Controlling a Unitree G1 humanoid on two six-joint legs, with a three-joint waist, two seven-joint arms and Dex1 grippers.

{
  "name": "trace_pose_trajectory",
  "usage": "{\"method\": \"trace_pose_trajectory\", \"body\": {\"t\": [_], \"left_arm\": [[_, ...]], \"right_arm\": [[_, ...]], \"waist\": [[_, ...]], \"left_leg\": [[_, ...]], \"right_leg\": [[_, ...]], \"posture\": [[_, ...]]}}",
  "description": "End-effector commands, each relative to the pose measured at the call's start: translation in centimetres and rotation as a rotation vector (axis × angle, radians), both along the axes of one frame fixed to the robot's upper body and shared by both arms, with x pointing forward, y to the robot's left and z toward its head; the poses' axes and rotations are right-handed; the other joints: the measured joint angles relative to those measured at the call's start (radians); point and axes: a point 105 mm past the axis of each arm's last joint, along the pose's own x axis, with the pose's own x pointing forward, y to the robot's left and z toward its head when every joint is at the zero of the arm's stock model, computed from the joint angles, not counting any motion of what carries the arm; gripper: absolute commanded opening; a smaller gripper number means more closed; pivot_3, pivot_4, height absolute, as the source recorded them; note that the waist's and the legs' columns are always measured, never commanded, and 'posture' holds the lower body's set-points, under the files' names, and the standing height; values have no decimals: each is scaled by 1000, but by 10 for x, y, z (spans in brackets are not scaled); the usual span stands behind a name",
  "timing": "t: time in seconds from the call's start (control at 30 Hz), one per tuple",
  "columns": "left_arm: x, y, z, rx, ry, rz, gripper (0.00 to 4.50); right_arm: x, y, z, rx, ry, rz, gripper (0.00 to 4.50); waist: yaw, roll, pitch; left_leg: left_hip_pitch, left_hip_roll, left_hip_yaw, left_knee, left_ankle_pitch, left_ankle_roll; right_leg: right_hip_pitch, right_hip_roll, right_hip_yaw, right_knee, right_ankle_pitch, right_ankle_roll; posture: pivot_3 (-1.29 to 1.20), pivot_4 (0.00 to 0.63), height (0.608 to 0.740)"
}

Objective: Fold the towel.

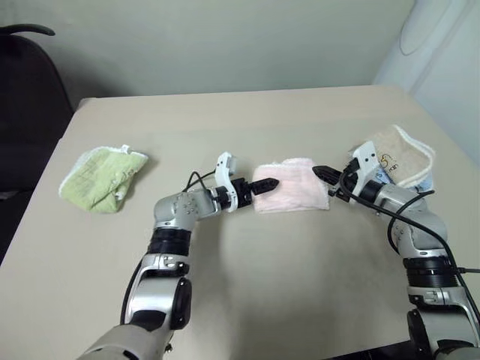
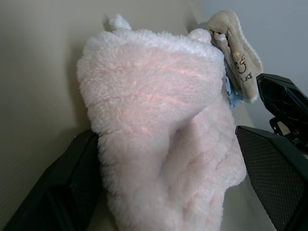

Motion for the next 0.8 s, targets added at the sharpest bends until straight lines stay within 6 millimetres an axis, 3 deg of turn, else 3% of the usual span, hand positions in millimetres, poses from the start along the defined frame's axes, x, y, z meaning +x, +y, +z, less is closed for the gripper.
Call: {"method": "trace_pose_trajectory", "body": {"t": [0.03, 0.43, 0.57, 0.8], "left_arm": [[-4, -23, -7, 14, 17, -68, 4456], [-11, -56, -12, 61, 7, -161, 4456], [-11, -57, -13, 73, 5, -159, 3523], [-8, -54, -13, 71, 4, -136, 908]], "right_arm": [[-2, -1, 16, 16, -63, -8, 0], [1, 0, 19, 32, -74, -24, 0], [2, 0, 18, 36, -75, -32, 0], [3, -2, 19, 51, -83, -54, 0]], "waist": [[3, 0, 0], [8, 0, 0], [8, 0, 0], [8, 0, 0]], "left_leg": [[0, -1, 0, 0, 1, 1], [-1, -18, 0, 0, 6, 14], [-1, -18, -1, 0, 6, 14], [-2, -18, 0, -1, 6, 14]], "right_leg": [[1, -1, 0, 0, 0, 1], [5, -17, 0, -3, 2, 14], [6, -17, 0, -4, 3, 15], [3, -17, 0, -4, 3, 15]], "posture": [[0, 150, 740], [0, 150, 740], [0, 150, 740], [0, 150, 740]]}}
